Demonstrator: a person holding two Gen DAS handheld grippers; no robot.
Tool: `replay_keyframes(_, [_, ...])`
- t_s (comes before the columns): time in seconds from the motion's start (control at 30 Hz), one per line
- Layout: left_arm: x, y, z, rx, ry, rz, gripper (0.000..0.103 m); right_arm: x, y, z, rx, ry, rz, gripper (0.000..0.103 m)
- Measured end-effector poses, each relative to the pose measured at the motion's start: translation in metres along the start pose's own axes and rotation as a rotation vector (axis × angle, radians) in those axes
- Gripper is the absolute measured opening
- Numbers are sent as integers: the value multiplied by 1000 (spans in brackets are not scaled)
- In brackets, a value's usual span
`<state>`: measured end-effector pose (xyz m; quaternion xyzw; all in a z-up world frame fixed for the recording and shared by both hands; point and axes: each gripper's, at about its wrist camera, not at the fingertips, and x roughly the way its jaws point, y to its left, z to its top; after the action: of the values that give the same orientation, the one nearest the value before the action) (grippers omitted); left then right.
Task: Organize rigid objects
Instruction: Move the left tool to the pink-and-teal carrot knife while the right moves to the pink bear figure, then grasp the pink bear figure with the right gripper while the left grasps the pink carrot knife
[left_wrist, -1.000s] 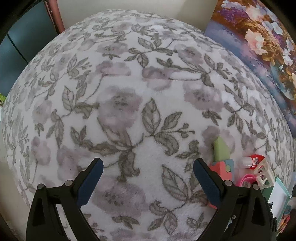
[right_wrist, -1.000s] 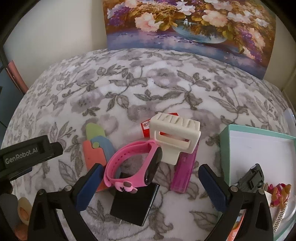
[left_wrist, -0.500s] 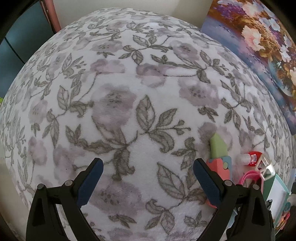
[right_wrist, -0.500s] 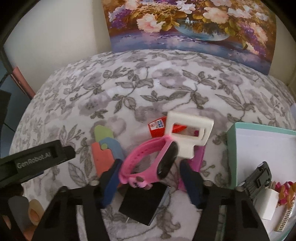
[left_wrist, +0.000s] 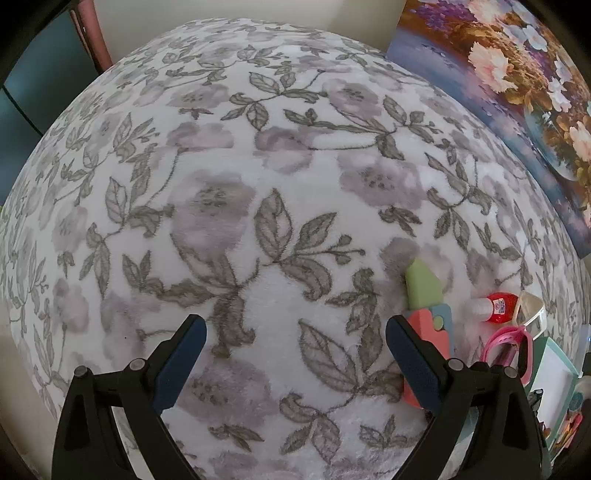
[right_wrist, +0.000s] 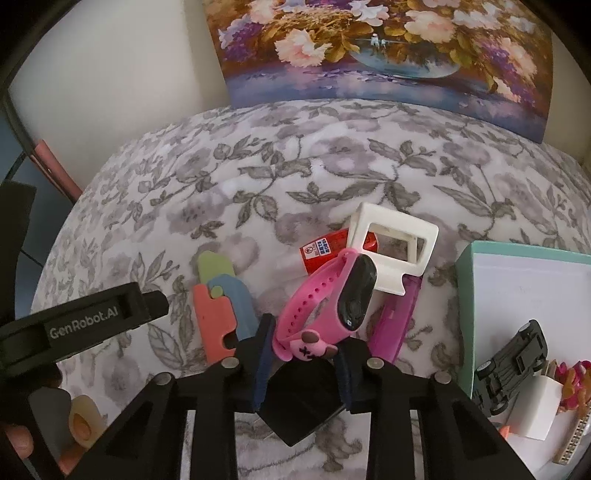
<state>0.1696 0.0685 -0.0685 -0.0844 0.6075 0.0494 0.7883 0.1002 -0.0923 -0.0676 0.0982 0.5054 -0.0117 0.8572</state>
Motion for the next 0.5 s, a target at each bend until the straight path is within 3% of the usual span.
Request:
replay_keyframes(0.4, [-9,-12,-2,37,-11,-39,98,-18,-10,7,32,-43,17,30])
replay_keyframes(0.5, [-12,-21,-4,58,-20,-38,98,-25,-16,9,48,-60,27,25])
